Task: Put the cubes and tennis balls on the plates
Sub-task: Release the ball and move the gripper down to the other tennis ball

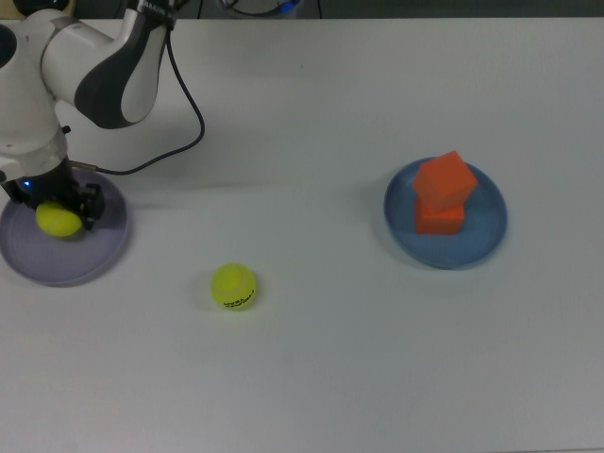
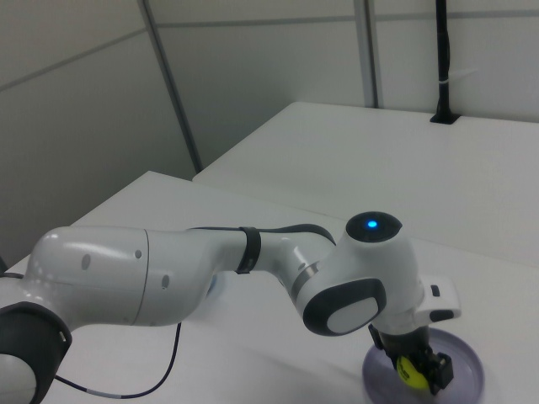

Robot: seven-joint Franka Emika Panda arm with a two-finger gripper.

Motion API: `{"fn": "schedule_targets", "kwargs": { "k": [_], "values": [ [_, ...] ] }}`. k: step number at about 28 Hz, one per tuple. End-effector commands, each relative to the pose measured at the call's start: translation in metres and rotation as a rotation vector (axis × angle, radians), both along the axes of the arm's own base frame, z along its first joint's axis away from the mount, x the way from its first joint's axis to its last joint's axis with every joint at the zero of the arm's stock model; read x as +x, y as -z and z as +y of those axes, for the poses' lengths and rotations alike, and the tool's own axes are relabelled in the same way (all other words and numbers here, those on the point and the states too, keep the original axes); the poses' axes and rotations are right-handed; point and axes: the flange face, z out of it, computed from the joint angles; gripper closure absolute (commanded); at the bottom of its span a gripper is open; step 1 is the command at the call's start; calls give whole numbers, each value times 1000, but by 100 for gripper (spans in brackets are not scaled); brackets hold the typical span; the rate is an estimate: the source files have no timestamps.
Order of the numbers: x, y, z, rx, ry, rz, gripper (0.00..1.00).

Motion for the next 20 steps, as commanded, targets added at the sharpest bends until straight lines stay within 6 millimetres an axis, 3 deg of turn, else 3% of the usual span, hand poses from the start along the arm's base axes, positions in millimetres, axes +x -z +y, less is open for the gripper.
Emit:
{"fn": "schedule_targets", "kwargs": {
  "k": [1,5,12,20],
  "values": [
    [-11,-45,-6,58,-17,-11,0],
    [-12,-81,3,88,-31,-27,0],
    [5,-111,45,146,-65,-66,0],
    [21,-119,135,200,-187,-99,0]
  ]
}}
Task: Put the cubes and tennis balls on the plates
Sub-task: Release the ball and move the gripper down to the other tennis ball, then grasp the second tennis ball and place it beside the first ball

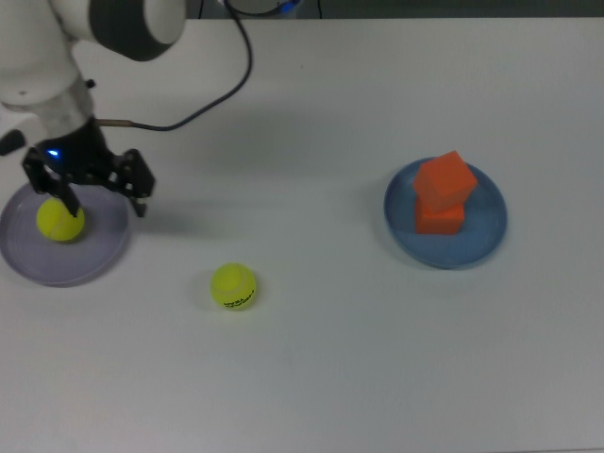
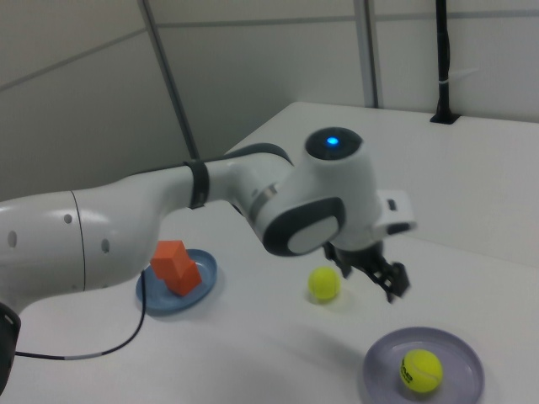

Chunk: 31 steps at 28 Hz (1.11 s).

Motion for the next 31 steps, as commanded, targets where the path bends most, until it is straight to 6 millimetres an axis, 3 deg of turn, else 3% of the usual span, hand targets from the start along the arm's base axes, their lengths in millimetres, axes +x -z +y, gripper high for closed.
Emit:
{"fn": "schedule_targets", "kwargs": {
  "k": [1,5,10,18,21,31],
  "values": [
    [10,-1,51,36,-78,-8,0],
    [16,12,91,54,-104,-8,0],
    [24,42,123,49,-123,-27,0],
    [30,73,135,30,-131,-35,0],
    [29,86,152,37,-155,-25,0],
    [29,117,159,6,-176,-3,0]
  ]
}}
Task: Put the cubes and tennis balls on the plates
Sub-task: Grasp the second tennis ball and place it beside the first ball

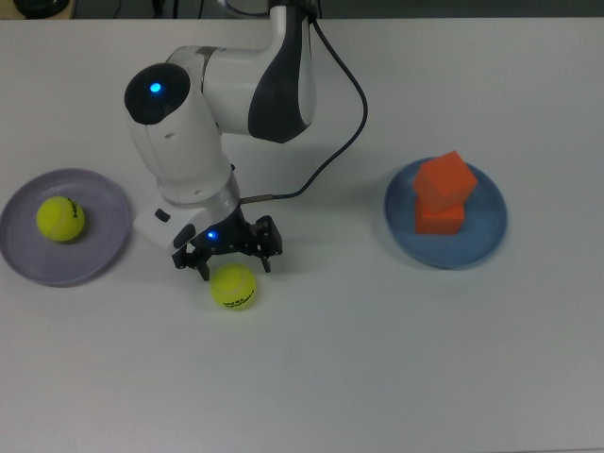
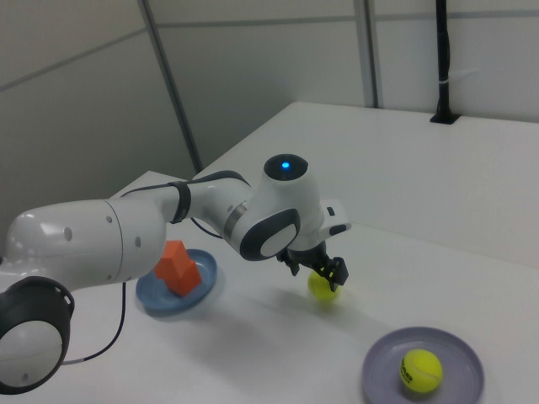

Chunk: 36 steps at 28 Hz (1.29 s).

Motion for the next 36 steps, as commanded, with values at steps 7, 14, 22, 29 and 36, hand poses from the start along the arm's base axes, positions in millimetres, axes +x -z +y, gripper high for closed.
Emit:
{"fn": "schedule_targets", "kwargs": {
  "k": [7,14,22,29,36],
  "values": [
    [8,25,4,-35,-3,-33,3],
    [8,24,3,-37,-10,-36,71],
    [10,-11,-4,-28,-21,-86,100],
    [9,-69,-76,-46,78,-134,100],
    [8,-64,-149,-90,153,-127,100]
  ]
}}
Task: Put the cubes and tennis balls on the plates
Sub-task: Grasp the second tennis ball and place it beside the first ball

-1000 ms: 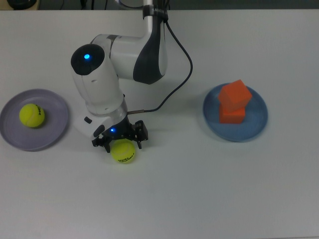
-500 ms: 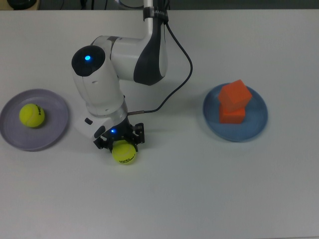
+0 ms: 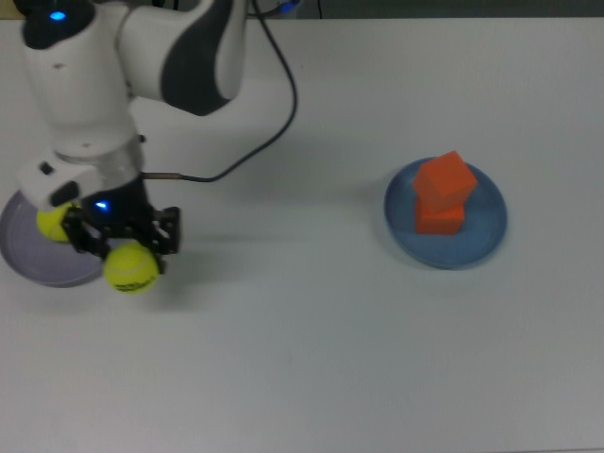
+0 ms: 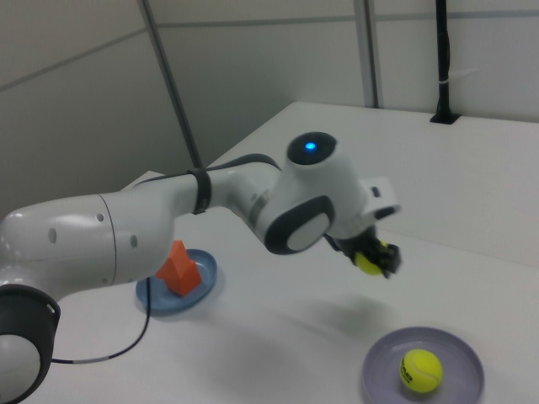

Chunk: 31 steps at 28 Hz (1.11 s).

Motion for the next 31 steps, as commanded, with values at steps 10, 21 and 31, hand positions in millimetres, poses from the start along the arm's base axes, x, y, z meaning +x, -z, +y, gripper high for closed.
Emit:
{"fn": "schedule_targets", "kwargs": {
  "k": [10,21,31],
  "values": [
    [-21,49,-110,-61,36,95,100],
    [-37,77,-128,-72,30,155,100],
    [-43,62,-136,-45,83,181,0]
  ]
}}
